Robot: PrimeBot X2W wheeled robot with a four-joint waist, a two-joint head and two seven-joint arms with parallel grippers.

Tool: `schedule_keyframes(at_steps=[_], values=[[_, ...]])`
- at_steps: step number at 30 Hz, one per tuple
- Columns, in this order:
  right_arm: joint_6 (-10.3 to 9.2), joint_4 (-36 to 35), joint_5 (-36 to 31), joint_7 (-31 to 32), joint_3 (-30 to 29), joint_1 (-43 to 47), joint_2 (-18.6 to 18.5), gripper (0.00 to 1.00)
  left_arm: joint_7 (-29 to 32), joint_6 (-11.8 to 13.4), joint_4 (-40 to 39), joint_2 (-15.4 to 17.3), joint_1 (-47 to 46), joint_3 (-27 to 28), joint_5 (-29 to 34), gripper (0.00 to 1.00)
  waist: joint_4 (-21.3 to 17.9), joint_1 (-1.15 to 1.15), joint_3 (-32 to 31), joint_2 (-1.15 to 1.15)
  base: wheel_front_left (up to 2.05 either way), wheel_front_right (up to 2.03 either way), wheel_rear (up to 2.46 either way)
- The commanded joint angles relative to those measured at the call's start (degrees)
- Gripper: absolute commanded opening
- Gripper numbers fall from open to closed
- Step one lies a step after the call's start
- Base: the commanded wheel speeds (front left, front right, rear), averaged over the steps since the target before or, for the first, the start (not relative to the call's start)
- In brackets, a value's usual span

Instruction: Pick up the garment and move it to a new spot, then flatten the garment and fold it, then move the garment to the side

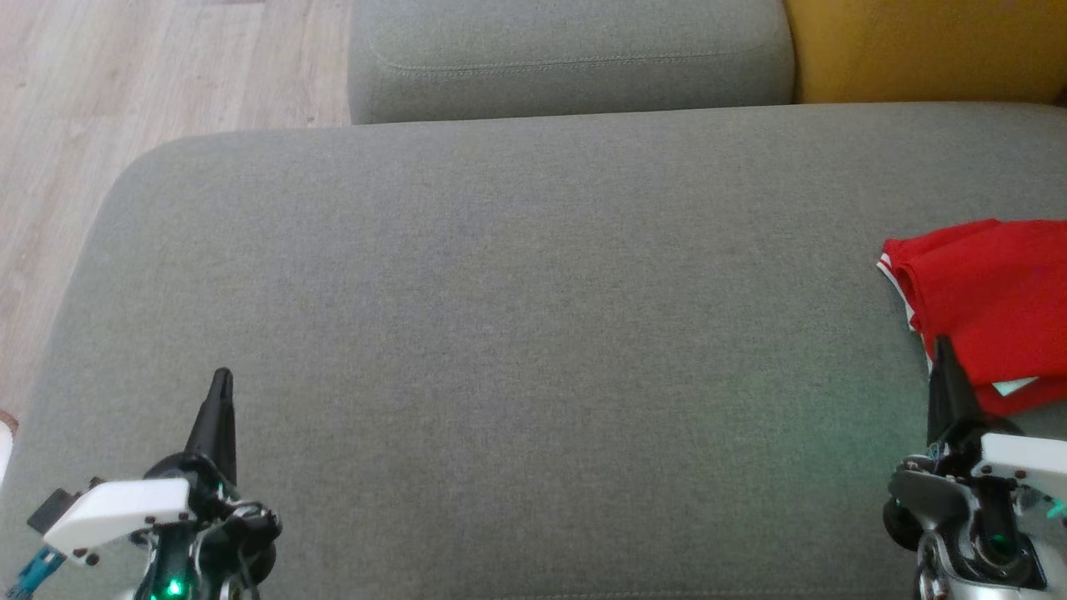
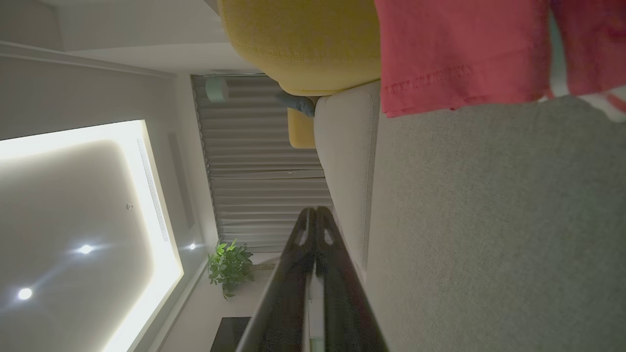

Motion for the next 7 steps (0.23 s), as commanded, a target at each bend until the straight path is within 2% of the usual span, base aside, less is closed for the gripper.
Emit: schedule_keyframes(at_steps=[1,7], values=[[0.39,-2.2,0.4,0.3,1.2,-1.1,-0.3,0.00,0.4,-0.4,-2.2,0.5,-3.4,2.1,-0.2,0.00,0.0,0.00,0.0,0.00,0.00,0.00,0.00],[0.39,-2.2,0.4,0.3,1.2,-1.1,-0.3,0.00,0.4,-0.4,-2.2,0.5,-3.4,2.1,-0.2,0.00,0.0,0.00,0.0,0.00,0.00,0.00,0.00]])
